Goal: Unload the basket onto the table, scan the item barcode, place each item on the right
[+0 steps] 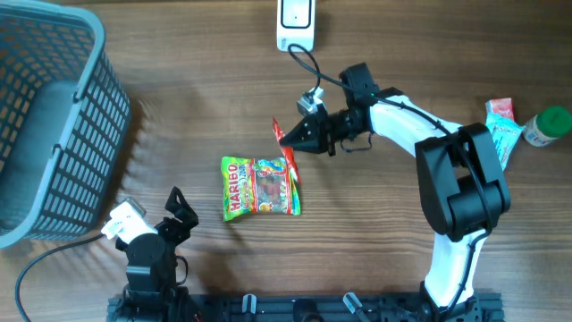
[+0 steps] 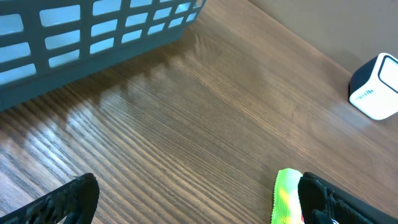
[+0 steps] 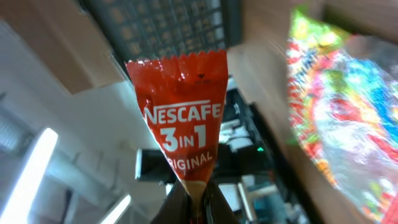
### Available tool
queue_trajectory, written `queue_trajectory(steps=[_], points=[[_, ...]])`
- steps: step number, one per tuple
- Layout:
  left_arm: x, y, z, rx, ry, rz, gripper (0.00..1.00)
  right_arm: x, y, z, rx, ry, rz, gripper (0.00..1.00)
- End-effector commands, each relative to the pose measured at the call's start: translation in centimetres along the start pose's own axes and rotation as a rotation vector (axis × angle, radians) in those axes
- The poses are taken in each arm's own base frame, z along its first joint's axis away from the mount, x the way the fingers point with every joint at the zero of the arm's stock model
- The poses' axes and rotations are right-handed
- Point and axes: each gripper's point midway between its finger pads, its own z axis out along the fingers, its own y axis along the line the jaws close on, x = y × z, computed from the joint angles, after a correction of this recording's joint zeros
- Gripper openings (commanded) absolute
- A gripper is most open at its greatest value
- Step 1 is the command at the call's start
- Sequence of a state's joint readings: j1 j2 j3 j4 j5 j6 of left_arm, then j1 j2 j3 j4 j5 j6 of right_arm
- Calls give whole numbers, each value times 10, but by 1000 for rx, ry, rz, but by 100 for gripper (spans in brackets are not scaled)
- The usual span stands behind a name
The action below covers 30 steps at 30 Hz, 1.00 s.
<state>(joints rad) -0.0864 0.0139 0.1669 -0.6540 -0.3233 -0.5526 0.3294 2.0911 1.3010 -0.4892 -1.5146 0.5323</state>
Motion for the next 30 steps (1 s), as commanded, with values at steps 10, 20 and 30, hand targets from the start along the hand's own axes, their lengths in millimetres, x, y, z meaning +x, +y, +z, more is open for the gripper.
queue_trajectory(steps=[10,20,30], points=[[-1,0,-1,2,-6,-10,100,0,26,2,-71,87,400,4],[-1,0,-1,2,-6,-9,100,-60,-17,-6,242,-207,-312,100],[-1,0,-1,2,-6,-9,100,-84,-90,-51,660,-449,-106,100]])
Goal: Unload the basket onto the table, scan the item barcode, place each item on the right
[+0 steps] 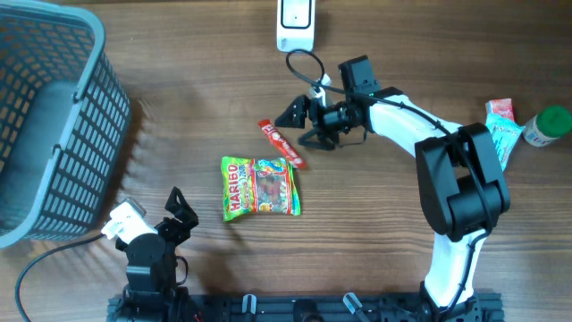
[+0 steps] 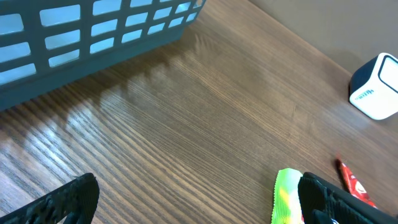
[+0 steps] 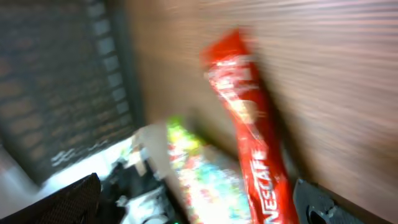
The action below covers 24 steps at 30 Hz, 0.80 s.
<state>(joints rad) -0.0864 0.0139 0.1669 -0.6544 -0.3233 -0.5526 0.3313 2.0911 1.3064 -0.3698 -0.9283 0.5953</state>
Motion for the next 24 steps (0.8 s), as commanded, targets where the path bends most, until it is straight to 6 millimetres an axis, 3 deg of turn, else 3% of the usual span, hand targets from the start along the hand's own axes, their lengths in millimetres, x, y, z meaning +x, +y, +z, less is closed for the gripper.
queue_trajectory(steps=[1,4,6,9,11,18,20,24], points=[[-1,0,-1,2,-6,-9,100,-23,-31,-5,196,-119,-67,100],[-1,0,-1,2,-6,-10,100,-32,-37,-9,236,-162,-90,100],[-1,0,-1,2,-6,-10,100,-34,-30,-9,211,-156,-191,100],[-1,0,-1,2,-6,-10,100,-40,-40,-16,322,-197,-242,100],[-1,0,-1,2,-7,-10,100,-45,-44,-31,449,-249,-291,100],[-1,0,-1,2,-6,-10,100,-47,-27,-83,816,-357,-517,100],[-1,0,-1,2,-6,-10,100,-41,-30,-82,908,-335,-566,100],[-1,0,-1,2,-6,-10,100,-34,-30,-57,935,-279,-654,100]])
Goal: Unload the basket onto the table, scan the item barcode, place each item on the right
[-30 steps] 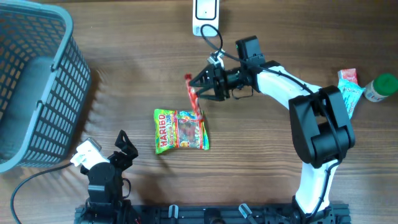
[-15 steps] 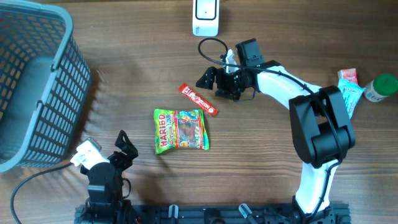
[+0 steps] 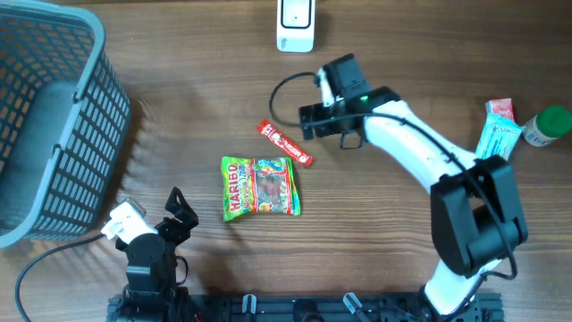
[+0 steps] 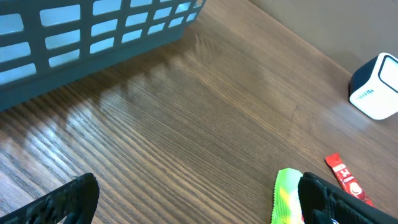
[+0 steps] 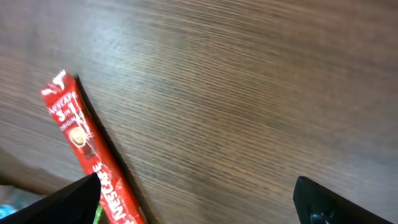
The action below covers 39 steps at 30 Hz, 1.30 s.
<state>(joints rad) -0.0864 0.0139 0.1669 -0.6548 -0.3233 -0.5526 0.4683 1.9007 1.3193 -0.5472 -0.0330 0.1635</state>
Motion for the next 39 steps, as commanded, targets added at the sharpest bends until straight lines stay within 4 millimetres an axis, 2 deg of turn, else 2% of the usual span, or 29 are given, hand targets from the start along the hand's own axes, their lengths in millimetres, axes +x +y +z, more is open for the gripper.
queue_trajectory(steps=[1,6,12,16,20,27,30,35,36,37,39], points=[[-1,0,-1,3,-7,-10,100,-4,4,7,114,-23,-147,100],[-1,0,-1,2,-7,-10,100,6,21,19,99,5,-206,99],[-1,0,-1,2,-7,-10,100,16,33,20,165,24,-285,100],[-1,0,-1,3,-7,-10,100,33,54,27,155,63,-353,96],[-1,0,-1,3,-7,-10,100,46,79,31,134,75,-405,97],[-1,0,-1,2,-7,-10,100,72,99,33,140,130,-440,95],[-1,0,-1,2,-7,-10,100,64,91,30,229,87,-433,100],[-1,0,-1,2,-7,-10,100,49,65,26,358,52,-431,99],[-1,0,-1,2,-7,-10,100,48,61,26,361,58,-438,97],[-1,0,-1,3,-7,-10,100,48,55,27,368,63,-428,89],[-1,0,-1,3,-7,-10,100,47,50,30,357,74,-419,80]])
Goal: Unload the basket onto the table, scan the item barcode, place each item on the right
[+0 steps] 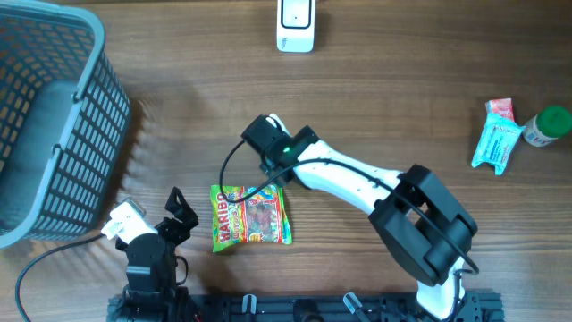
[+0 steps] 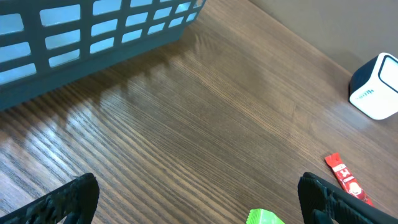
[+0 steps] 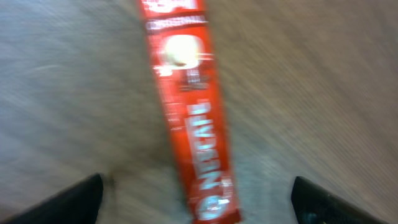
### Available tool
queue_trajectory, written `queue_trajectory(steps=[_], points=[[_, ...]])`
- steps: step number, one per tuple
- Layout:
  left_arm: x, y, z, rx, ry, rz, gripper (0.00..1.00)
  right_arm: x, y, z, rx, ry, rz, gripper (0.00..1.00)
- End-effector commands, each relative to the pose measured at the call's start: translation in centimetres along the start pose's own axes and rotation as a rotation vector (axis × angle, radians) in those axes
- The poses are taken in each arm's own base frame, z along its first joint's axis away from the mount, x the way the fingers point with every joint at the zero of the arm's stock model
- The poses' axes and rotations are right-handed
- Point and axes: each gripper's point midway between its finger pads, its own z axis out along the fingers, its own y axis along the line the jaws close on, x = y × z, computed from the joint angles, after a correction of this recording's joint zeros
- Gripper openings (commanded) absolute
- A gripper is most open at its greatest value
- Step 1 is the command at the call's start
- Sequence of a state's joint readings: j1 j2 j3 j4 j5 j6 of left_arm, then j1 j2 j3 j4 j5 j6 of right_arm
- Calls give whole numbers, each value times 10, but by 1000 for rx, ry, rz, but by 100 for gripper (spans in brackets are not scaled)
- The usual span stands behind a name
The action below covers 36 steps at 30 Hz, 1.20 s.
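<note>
The red Nescafe stick [image 3: 189, 106] lies flat on the wood and is blurred in the right wrist view. My right gripper [image 3: 199, 205] is open just above it, one finger on each side. In the overhead view the right arm hides the stick, and the right gripper [image 1: 273, 165] sits at the Haribo bag's [image 1: 250, 215] top edge. The left wrist view shows the stick [image 2: 345, 180] and the bag's green corner [image 2: 264, 218]. The white scanner [image 1: 296, 25] stands at the far edge. My left gripper [image 2: 199, 211] rests open at the near left, holding nothing.
A grey-blue basket [image 1: 49, 116] fills the far left. At the right edge lie a teal packet [image 1: 496, 134] and a green-capped bottle [image 1: 547, 125]. The scanner's cable runs along the right arm.
My right gripper was to the right of the stick and is now directly over it, still open. The Haribo bag has shifted toward the near left. The stick lies where it was.
First my right gripper was shut on the stick, holding it up above the bag's corner. Then the stick lay on the table with the gripper open beside it. The gripper then stood farther right, and now it is over the stick, with the bag displaced.
</note>
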<state>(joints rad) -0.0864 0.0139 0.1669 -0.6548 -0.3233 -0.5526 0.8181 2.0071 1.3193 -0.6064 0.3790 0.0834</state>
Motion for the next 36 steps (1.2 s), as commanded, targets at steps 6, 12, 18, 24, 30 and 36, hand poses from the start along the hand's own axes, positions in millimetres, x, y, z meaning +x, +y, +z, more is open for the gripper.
queue_trajectory(steps=[6,12,18,24,30,36], points=[[-1,0,-1,2,-7,-10,100,10,1,29,-88,63,-87,72],[-1,0,-1,2,-7,-10,100,34,13,59,-90,151,-126,73],[-1,0,-1,2,-7,-10,100,59,19,74,-102,238,-180,42],[-1,0,-1,2,-7,-10,100,77,32,67,-183,316,-139,5],[-1,0,-1,2,-7,-10,100,68,44,27,-314,352,-10,4],[-1,0,-1,2,-7,-10,100,-1,80,-99,-930,137,28,4]])
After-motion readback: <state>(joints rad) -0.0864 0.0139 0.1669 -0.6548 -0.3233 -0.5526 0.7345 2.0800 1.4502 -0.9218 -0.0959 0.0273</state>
